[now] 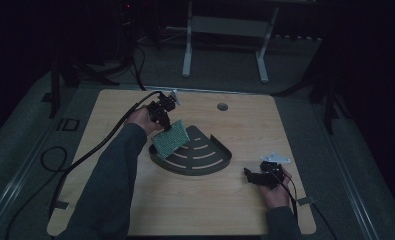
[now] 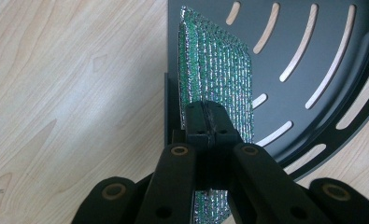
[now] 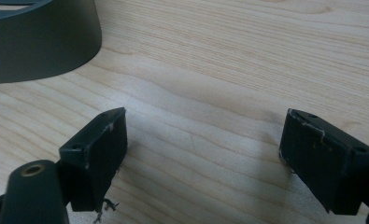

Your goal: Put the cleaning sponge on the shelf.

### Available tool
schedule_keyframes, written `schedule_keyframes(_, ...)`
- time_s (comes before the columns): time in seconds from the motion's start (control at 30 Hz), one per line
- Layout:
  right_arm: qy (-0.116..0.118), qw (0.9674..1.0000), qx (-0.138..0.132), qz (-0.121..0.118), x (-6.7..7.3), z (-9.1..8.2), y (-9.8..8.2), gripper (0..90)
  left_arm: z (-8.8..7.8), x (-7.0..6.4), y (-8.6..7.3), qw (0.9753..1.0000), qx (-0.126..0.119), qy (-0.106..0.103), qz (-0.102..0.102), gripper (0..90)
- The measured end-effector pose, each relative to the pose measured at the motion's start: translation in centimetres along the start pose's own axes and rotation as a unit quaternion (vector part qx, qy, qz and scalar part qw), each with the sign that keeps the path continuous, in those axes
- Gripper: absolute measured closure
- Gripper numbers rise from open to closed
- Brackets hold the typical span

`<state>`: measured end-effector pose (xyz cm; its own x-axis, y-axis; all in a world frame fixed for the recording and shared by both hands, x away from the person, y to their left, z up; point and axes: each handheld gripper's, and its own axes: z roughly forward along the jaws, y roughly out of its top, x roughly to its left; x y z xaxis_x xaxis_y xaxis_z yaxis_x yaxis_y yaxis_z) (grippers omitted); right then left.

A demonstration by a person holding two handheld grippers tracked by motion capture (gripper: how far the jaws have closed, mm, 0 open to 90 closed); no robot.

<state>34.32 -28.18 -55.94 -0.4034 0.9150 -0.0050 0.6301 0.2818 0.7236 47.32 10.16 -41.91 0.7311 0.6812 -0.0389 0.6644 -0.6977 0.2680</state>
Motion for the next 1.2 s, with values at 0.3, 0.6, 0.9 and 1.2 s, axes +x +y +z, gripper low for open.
schedule_keyframes(0.3, 0.0, 1.0, 0.0, 0.0, 0.0, 0.0, 0.0, 14.8, 1.0, -0.4, 0.1, 0.9999, 0.007, 0.003, 0.011, 90.0)
schedule_keyframes(0.6, 0.0, 1.0, 0.0, 0.0, 0.0, 0.0, 0.0, 14.8, 1.9, -0.8, 0.2, 0.9998, 0.011, 0.001, 0.014, 90.0)
schedule_keyframes(0.9, 0.0, 1.0, 0.0, 0.0, 0.0, 0.0, 0.0, 14.8, 2.6, -1.2, 0.1, 0.9997, 0.018, 0.0, 0.017, 90.0)
schedule_keyframes(1.2, 0.0, 1.0, 0.0, -0.001, 0.0, 0.0, 0.0, 14.8, 3.4, -1.3, -0.1, 0.9994, 0.029, 0.005, 0.018, 90.0)
